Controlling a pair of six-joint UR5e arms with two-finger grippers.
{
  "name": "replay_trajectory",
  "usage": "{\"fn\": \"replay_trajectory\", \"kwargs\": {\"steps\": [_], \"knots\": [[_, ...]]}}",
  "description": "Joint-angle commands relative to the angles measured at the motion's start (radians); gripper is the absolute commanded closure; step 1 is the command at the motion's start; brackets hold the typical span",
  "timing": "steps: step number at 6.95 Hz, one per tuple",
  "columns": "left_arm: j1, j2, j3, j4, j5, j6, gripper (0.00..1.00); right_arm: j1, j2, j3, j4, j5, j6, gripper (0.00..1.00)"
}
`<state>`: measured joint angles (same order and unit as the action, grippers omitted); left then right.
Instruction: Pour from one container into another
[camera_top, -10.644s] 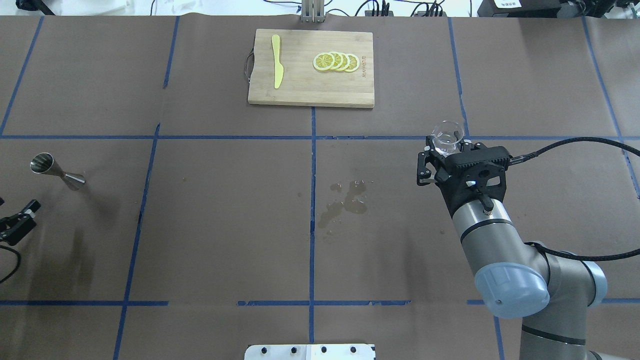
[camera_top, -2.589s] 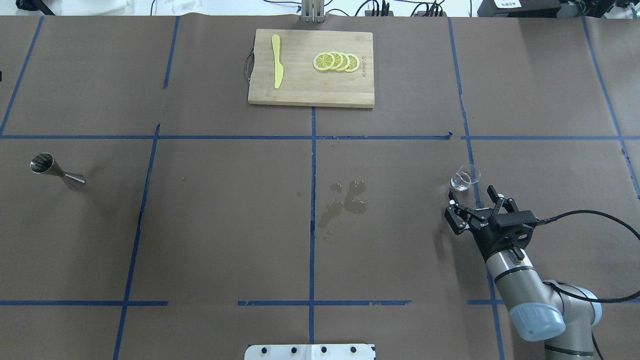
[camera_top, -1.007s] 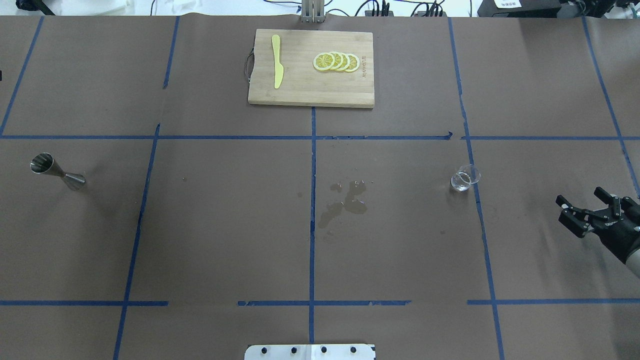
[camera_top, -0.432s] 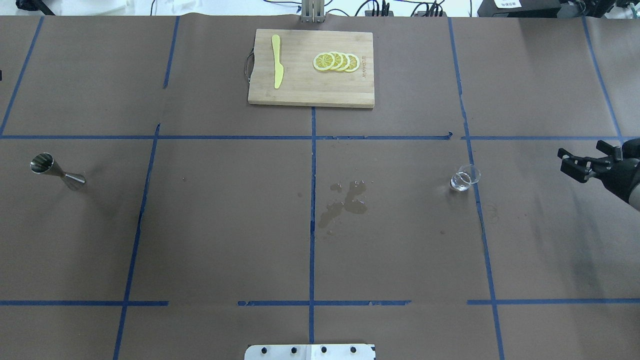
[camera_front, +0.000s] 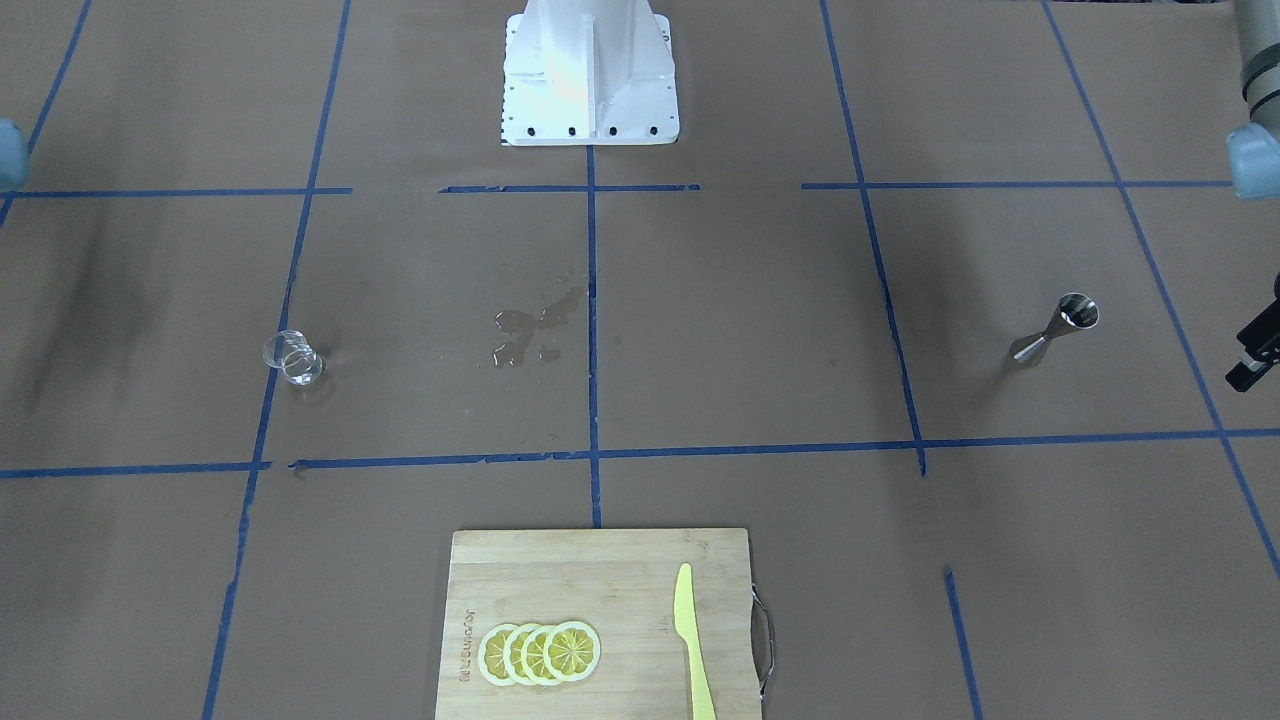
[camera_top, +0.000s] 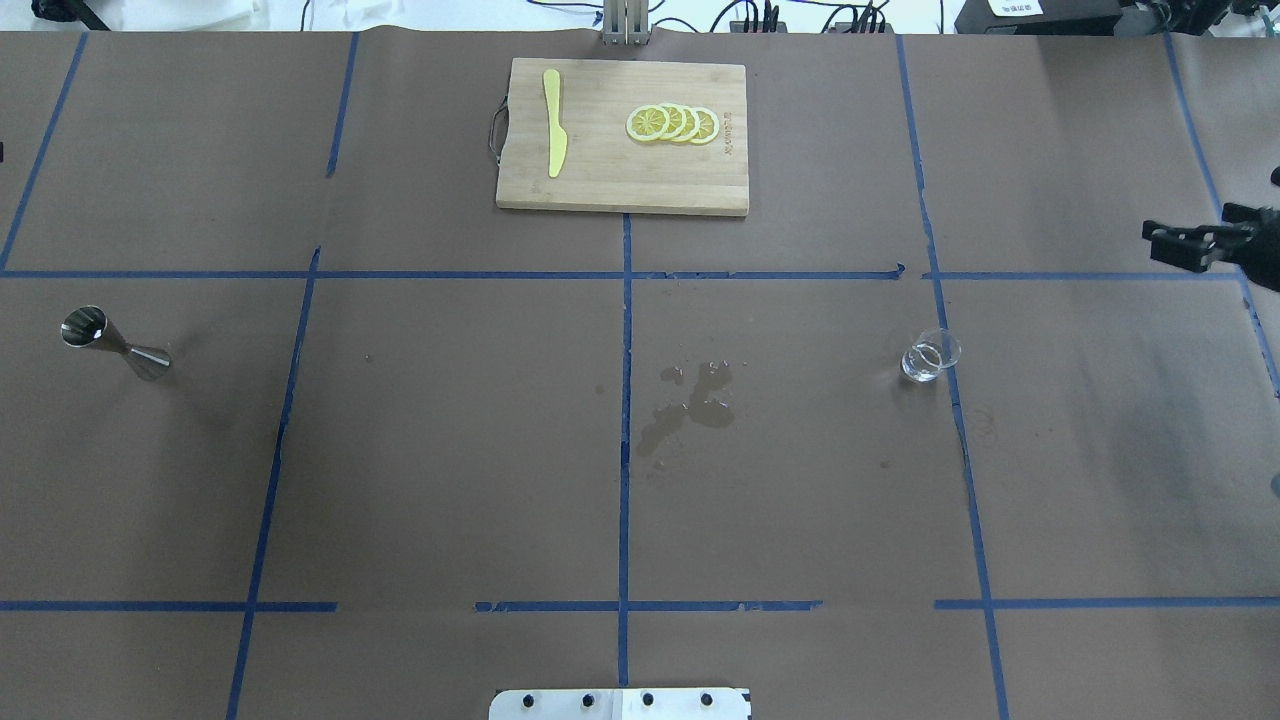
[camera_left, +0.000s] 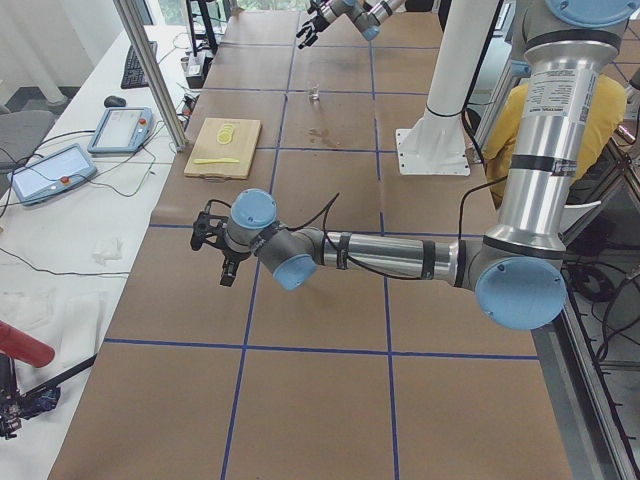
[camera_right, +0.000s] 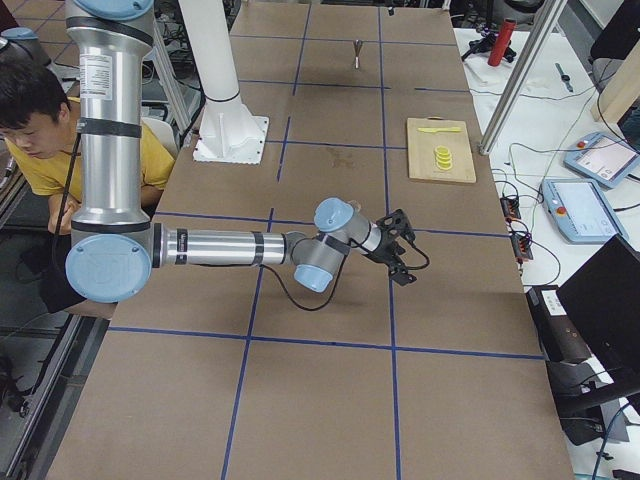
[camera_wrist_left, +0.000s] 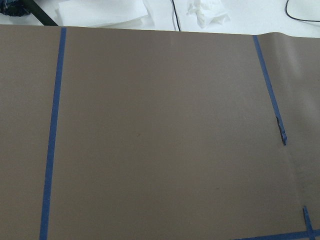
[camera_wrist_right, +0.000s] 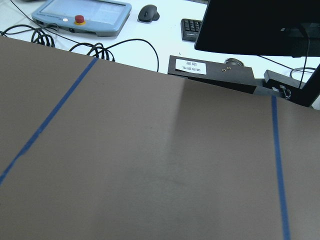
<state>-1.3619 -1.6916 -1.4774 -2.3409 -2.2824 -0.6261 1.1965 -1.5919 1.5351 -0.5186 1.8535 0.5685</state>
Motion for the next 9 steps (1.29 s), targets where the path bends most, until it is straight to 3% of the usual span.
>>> {"fn": "replay_trajectory", "kwargs": {"steps": [1,2,5,6,7,9], "knots": [[0.006,0.010,0.040,0.040,0.027,0.162,0.00,0.257,0.087,-0.010,-0.368,0.374,-0.225,0.00],[-0.011,0.007,0.042,0.168,0.027,0.306,0.00,0.329,0.085,-0.012,-0.552,0.503,-0.383,0.00],[-0.156,0.003,0.029,0.481,-0.020,0.569,0.00,0.389,0.085,0.005,-0.925,0.515,-0.883,0.00],[-0.169,0.016,0.028,0.512,-0.073,0.588,0.00,0.403,0.072,0.011,-0.940,0.515,-0.938,0.00],[-0.169,0.018,-0.009,0.623,-0.110,0.588,0.00,0.403,0.026,0.055,-0.940,0.503,-0.938,0.00],[-0.169,0.106,-0.104,0.664,-0.106,0.566,0.00,0.390,0.009,0.146,-1.051,0.509,-0.937,0.00]]}}
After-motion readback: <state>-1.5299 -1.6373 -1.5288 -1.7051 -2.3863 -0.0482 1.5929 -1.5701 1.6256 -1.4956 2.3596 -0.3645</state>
